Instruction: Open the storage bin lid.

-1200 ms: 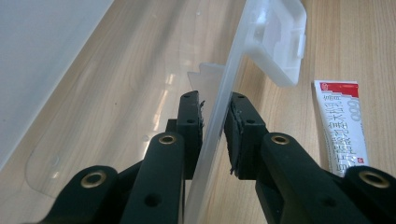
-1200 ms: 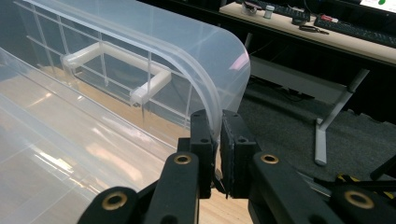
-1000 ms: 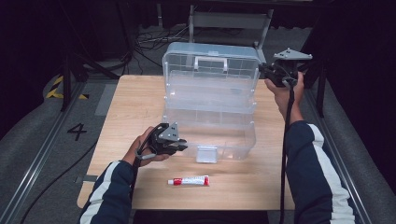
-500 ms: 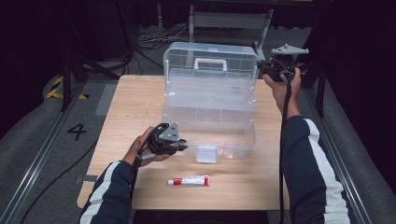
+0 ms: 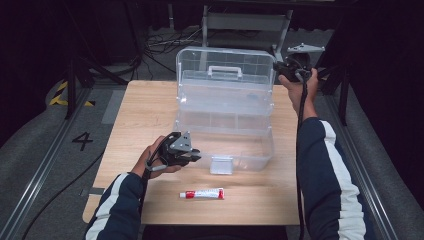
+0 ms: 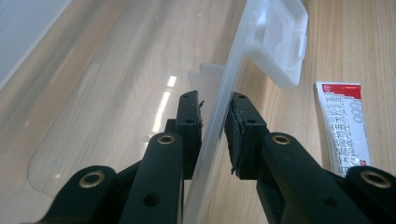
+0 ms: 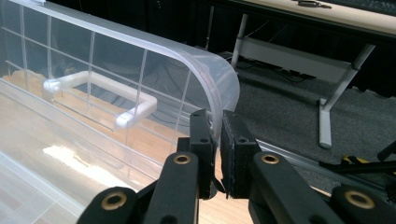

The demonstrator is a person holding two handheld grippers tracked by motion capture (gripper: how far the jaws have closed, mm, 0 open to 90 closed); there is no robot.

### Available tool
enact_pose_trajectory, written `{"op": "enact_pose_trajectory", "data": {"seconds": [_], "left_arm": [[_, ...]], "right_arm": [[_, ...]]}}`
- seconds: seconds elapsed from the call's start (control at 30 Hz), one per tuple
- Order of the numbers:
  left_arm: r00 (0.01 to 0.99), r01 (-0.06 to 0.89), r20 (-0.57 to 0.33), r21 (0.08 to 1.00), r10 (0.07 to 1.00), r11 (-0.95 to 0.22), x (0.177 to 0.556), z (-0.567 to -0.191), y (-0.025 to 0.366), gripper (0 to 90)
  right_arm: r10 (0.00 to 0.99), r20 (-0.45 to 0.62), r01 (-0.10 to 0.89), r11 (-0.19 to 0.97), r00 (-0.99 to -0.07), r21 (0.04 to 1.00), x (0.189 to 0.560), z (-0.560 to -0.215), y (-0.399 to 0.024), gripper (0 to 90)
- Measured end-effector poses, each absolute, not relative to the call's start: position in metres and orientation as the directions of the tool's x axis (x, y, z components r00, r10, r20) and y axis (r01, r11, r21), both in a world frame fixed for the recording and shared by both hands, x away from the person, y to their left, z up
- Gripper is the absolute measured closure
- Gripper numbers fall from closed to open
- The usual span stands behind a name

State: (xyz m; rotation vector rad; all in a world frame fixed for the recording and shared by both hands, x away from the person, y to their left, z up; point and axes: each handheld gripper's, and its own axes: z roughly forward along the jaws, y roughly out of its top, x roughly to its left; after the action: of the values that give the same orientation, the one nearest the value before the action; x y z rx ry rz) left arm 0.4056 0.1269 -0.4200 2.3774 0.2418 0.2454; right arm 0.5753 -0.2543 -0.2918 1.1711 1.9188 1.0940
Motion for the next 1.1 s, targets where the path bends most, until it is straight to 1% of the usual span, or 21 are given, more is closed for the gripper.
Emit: {"op": "enact_pose_trajectory", "data": {"seconds": [0.43,1.1], "left_arm": [[0.96,0.11,0.112,0.69,0.256,-0.715,0.404,-0.421,0.127,75.5],[0.954,0.123,0.113,0.699,0.279,-0.704,0.401,-0.422,0.127,74.2]], "right_arm": [[0.91,-0.056,0.413,0.241,-0.412,0.878,0.593,-0.298,-0.258,83.8],[0.909,-0.061,0.462,0.267,-0.413,0.846,0.616,-0.304,-0.256,83.1]]}}
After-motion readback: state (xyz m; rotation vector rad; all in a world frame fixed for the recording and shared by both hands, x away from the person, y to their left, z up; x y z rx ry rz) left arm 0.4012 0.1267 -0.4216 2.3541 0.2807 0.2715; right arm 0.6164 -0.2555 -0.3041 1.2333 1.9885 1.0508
